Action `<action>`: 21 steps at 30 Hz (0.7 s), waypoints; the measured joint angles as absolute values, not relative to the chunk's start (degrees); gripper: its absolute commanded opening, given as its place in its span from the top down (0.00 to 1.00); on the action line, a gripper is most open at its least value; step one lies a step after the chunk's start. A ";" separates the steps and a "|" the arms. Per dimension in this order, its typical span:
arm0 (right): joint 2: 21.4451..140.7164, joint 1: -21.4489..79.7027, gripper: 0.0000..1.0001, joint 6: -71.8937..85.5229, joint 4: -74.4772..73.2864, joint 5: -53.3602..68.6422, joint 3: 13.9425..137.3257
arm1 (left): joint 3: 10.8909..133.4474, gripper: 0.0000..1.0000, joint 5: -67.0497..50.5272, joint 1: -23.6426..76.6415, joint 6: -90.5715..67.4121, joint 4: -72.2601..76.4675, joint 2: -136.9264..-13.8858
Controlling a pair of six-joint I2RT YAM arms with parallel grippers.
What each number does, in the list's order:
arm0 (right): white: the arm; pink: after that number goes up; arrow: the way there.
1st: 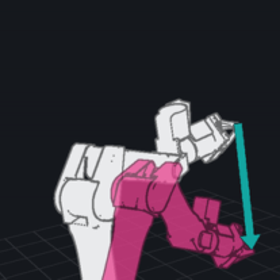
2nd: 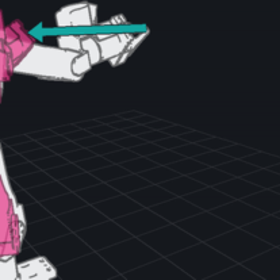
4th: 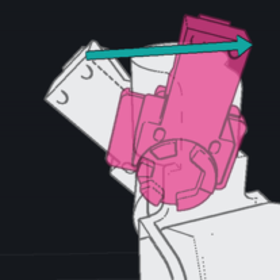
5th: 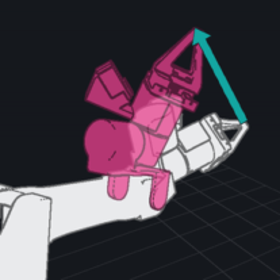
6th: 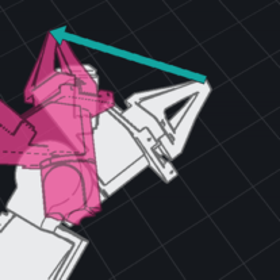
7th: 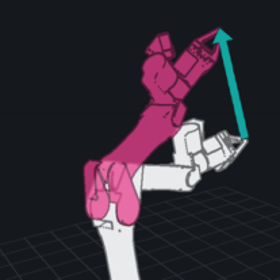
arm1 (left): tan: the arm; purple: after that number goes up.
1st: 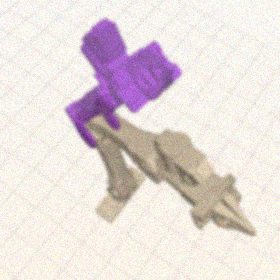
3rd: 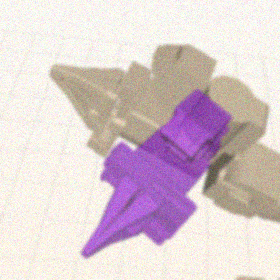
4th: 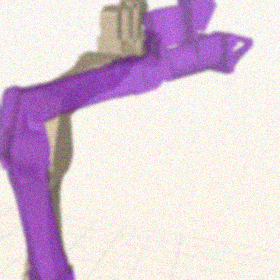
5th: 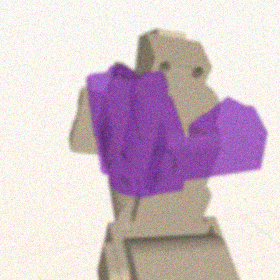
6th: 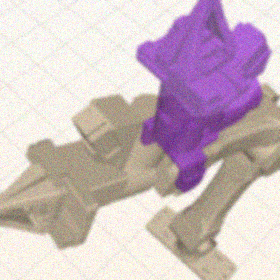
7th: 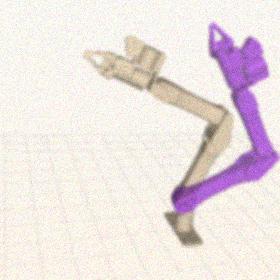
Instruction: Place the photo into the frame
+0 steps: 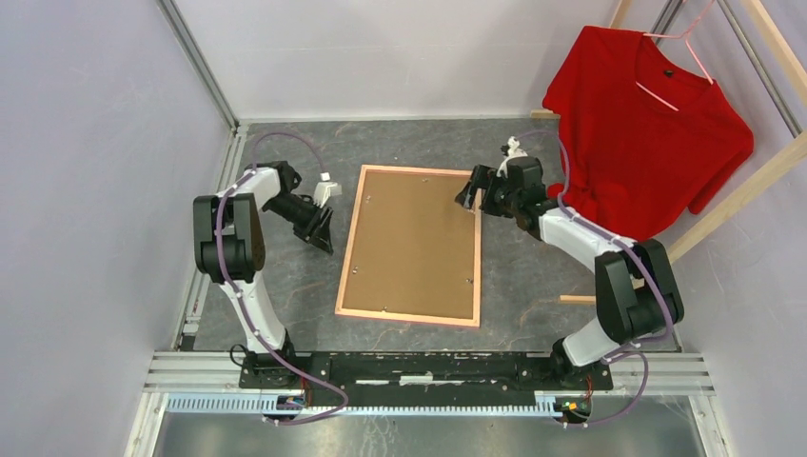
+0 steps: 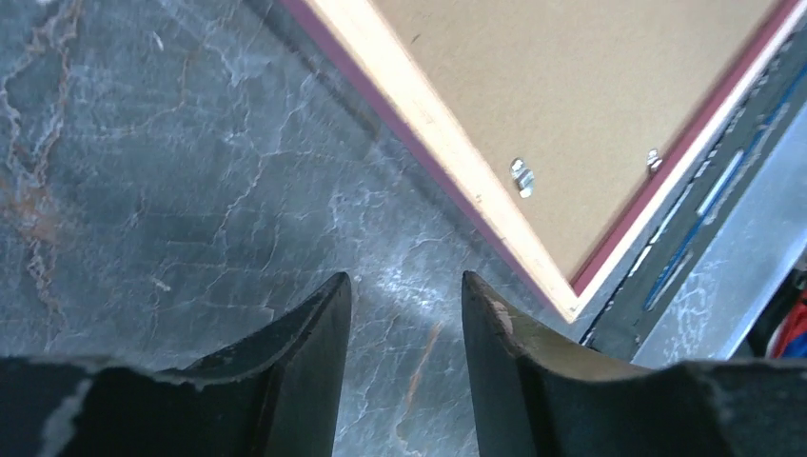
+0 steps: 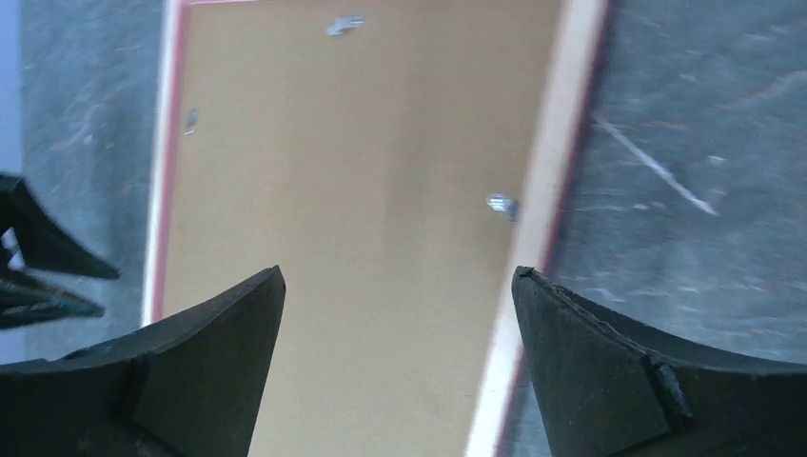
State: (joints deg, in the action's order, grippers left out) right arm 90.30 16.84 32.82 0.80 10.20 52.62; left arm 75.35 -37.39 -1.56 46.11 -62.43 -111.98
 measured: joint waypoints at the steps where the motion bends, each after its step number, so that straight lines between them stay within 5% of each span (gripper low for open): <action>1: 89.25 17.82 0.05 32.88 1.13 10.13 52.62 | 75.99 0.45 -38.35 -2.26 46.24 -62.61 -112.16; 11: 92.99 41.67 0.11 33.85 11.84 15.55 52.60 | 77.10 0.57 -46.72 -0.54 45.60 -64.53 -119.35; 21: 104.77 51.48 0.15 36.25 15.53 18.26 57.25 | 77.14 0.65 -47.07 -0.58 45.56 -64.07 -119.52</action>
State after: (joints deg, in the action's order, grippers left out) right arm 104.77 51.48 36.25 15.53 18.26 57.25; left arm 77.14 -47.07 -0.58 45.56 -64.07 -119.52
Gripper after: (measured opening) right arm 0.864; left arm 0.369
